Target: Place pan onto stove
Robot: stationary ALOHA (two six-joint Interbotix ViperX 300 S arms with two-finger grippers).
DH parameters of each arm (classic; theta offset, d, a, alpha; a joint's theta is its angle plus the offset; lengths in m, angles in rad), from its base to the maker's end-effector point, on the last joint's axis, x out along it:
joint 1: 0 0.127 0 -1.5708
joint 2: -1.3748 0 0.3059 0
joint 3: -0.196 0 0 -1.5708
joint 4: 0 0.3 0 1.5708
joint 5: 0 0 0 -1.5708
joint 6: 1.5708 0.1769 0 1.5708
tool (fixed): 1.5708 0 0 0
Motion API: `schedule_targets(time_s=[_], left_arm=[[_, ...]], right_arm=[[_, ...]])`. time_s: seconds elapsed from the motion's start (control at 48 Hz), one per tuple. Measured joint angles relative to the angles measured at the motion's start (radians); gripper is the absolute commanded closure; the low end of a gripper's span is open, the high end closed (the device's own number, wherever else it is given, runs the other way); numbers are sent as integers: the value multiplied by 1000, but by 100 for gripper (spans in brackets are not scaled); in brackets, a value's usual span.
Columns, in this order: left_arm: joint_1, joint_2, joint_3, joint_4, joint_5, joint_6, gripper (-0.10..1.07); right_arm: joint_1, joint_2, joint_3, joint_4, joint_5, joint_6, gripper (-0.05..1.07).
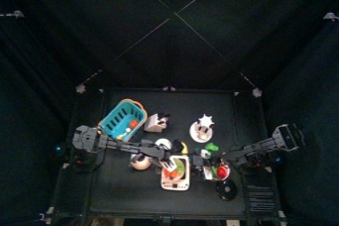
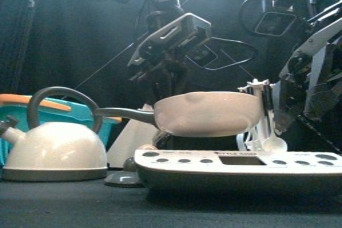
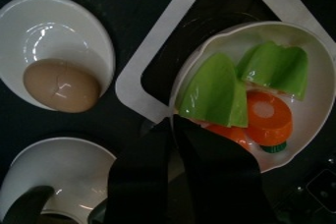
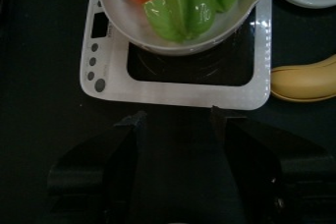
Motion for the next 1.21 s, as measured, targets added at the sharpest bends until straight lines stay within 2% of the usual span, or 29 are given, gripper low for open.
schedule_targets(time_s=[0.417,0.562,0.896,1.208], left_arm=[[3,41,-28,-15,-12,46,44],[9,44,-28,-17,-14,51,38],[12,49,-28,-2,-14,52,16],[12,48,-28,32,-14,51,14]], right_arm=[[2,0,2,0,0,0,14],[0,0,0,-2,0,0,14],[0,-2,0,0,0,0,14],[2,0,2,0,0,0,14]])
